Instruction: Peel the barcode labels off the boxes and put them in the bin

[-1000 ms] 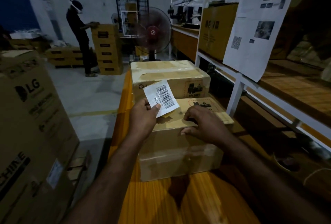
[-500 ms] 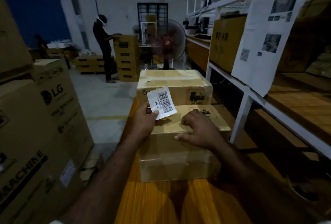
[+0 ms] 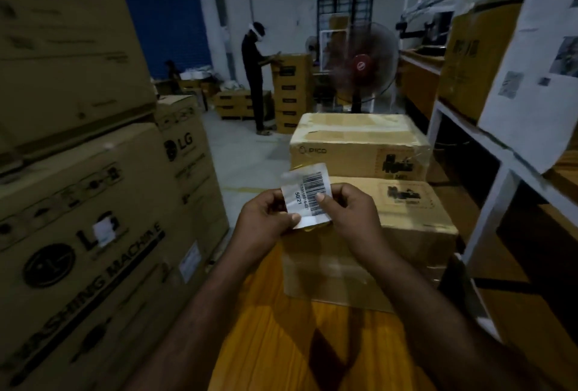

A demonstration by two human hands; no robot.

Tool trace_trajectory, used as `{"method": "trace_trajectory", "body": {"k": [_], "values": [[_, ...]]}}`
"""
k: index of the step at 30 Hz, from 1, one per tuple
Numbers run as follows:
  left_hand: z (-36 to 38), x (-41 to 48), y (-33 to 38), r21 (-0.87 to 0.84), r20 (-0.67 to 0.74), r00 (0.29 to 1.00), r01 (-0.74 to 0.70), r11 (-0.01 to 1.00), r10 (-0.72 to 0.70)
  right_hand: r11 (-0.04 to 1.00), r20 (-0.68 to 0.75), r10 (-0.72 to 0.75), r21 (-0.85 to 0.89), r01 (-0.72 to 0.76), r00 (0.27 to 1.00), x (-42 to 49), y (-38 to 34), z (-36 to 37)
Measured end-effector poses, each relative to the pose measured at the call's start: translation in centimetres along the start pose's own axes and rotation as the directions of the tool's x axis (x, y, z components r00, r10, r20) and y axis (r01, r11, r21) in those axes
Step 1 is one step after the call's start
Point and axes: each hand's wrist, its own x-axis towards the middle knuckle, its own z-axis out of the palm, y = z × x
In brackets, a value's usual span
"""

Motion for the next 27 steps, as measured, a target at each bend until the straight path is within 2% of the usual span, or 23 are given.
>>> {"method": "trace_trajectory", "body": {"k": [4, 9, 17, 23, 27], "values": [[-5.2, -3.6, -1.0, -0.055, -0.179, 0.983, 0.038, 0.998, -0.047, 0.991, 0.196, 0.023, 0.122, -0.047, 0.98, -2.3, -0.2, 5.0], [-10.9, -9.9, -3.0, -0.098, -0.386, 0.911, 0.119, 0.988, -0.148, 0.96, 0.431, 0.091, 0.202, -0.195, 0.898, -5.7, -0.3, 11.5], [-19.3, -20.0, -4.9, -0.106, -0.633, 0.738, 0.217, 0.97, -0.234, 0.943, 0.719, 0.152, 0.101, -0.318, 0.678, -12.1, -1.7, 21.1], [-25.0, -28.9, -7.7, -0.121, -0.788, 0.551, 0.3, 0.946, -0.275, 0.932, 0.823, 0.212, -0.009, -0.361, 0.527, -19.8, -3.1, 28.1], [-28.6, -35.5, -10.5, -0.157, -0.815, 0.46, 0.408, 0.899, -0.352, 0.916, 0.867, 0.283, -0.118, -0.383, 0.409, -25.9, -2.6, 33.3]]}}
